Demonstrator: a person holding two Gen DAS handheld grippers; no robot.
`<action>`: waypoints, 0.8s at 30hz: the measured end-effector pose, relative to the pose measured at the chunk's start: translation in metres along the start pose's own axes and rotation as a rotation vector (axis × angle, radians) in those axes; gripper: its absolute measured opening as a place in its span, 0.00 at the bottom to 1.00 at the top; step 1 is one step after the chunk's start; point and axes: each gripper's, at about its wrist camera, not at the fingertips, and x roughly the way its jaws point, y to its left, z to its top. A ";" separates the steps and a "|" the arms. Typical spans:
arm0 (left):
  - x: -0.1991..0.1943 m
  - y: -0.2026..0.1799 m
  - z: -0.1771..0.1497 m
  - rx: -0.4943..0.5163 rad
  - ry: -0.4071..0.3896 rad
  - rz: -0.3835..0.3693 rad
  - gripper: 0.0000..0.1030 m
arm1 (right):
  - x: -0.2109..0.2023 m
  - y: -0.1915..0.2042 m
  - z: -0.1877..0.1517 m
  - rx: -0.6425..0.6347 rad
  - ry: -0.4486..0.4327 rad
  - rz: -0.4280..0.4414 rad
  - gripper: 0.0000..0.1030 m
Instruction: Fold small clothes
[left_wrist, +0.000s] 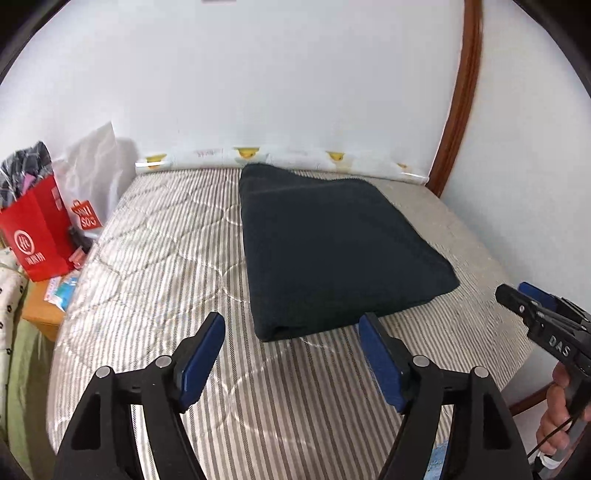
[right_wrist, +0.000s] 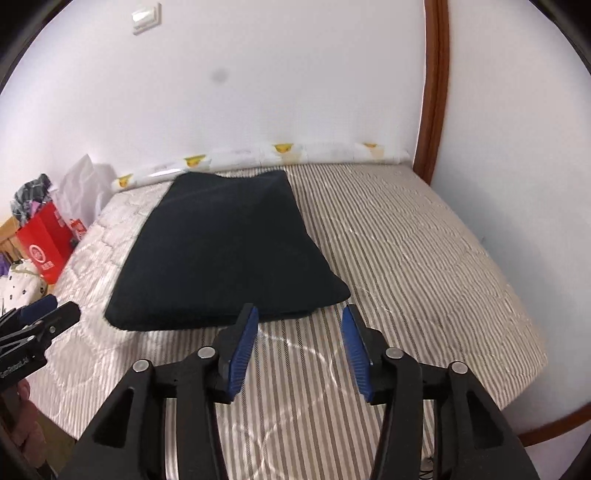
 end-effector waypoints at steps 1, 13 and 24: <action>-0.008 -0.002 -0.001 0.005 -0.012 0.005 0.75 | -0.006 0.000 -0.002 -0.003 -0.008 -0.002 0.69; -0.079 -0.029 -0.006 0.051 -0.144 0.060 0.90 | -0.074 0.001 -0.014 -0.062 -0.132 -0.066 0.96; -0.099 -0.033 -0.009 0.060 -0.176 0.092 0.93 | -0.096 -0.004 -0.019 -0.051 -0.134 -0.068 0.98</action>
